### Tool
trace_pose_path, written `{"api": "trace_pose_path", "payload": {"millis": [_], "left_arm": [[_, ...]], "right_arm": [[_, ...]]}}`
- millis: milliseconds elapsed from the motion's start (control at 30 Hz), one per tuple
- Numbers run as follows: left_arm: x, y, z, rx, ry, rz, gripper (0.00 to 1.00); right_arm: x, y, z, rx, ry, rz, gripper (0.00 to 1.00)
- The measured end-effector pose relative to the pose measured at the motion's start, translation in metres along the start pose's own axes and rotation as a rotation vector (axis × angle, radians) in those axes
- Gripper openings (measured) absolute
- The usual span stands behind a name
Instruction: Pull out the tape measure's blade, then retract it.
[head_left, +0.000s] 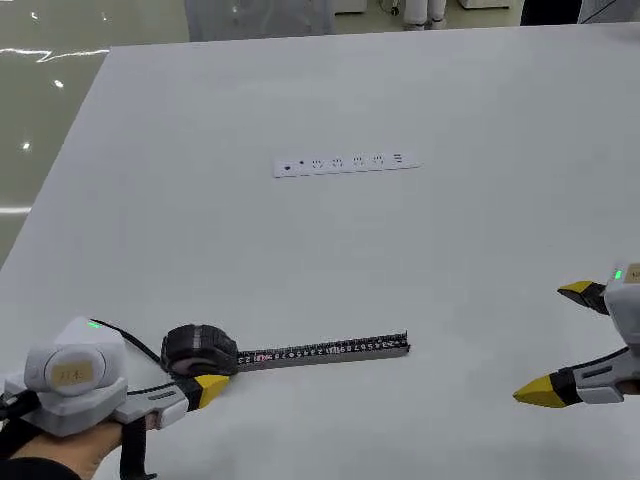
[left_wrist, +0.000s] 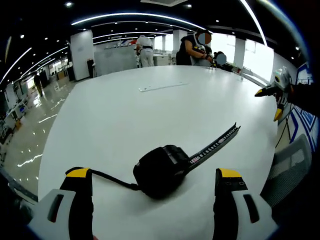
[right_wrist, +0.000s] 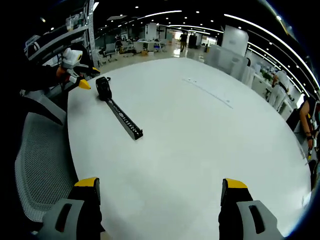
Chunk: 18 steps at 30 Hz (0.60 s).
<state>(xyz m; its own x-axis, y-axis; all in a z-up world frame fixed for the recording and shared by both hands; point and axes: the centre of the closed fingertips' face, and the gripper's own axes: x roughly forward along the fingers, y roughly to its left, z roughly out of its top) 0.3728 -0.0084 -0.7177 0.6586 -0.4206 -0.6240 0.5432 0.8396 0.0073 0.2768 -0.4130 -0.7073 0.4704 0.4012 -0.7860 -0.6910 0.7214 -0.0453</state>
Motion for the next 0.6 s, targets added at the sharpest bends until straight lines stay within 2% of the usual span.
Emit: {"api": "trace_pose_path", "payload": {"millis": [200, 300, 367, 433, 467, 500, 600], "left_arm": [[0.007, 0.0, 0.007, -0.057, -0.029, 0.024, 0.99], [0.009, -0.002, 0.008, -0.084, -0.032, 0.052, 0.99], [0.009, -0.002, 0.01, -0.087, -0.046, 0.073, 0.99], [0.012, -0.003, 0.01, -0.091, -0.048, 0.073, 0.99], [0.013, -0.002, 0.009, -0.098, -0.048, 0.076, 0.99], [0.015, 0.0, 0.008, -0.104, -0.049, 0.086, 0.99], [0.015, 0.003, 0.014, -0.094, -0.067, 0.133, 0.99]], "right_arm": [[0.006, 0.0, 0.015, -0.033, -0.01, 0.033, 0.99], [0.01, 0.0, 0.019, -0.048, 0.008, 0.046, 0.99], [0.014, 0.003, 0.023, -0.047, 0.017, 0.066, 0.99], [0.016, 0.004, 0.03, -0.091, 0.009, 0.069, 0.99], [0.017, 0.005, 0.032, -0.09, 0.014, 0.075, 0.99], [0.019, 0.005, 0.035, -0.091, 0.019, 0.084, 0.99], [0.023, 0.004, 0.042, -0.119, 0.017, 0.088, 0.99]]}}
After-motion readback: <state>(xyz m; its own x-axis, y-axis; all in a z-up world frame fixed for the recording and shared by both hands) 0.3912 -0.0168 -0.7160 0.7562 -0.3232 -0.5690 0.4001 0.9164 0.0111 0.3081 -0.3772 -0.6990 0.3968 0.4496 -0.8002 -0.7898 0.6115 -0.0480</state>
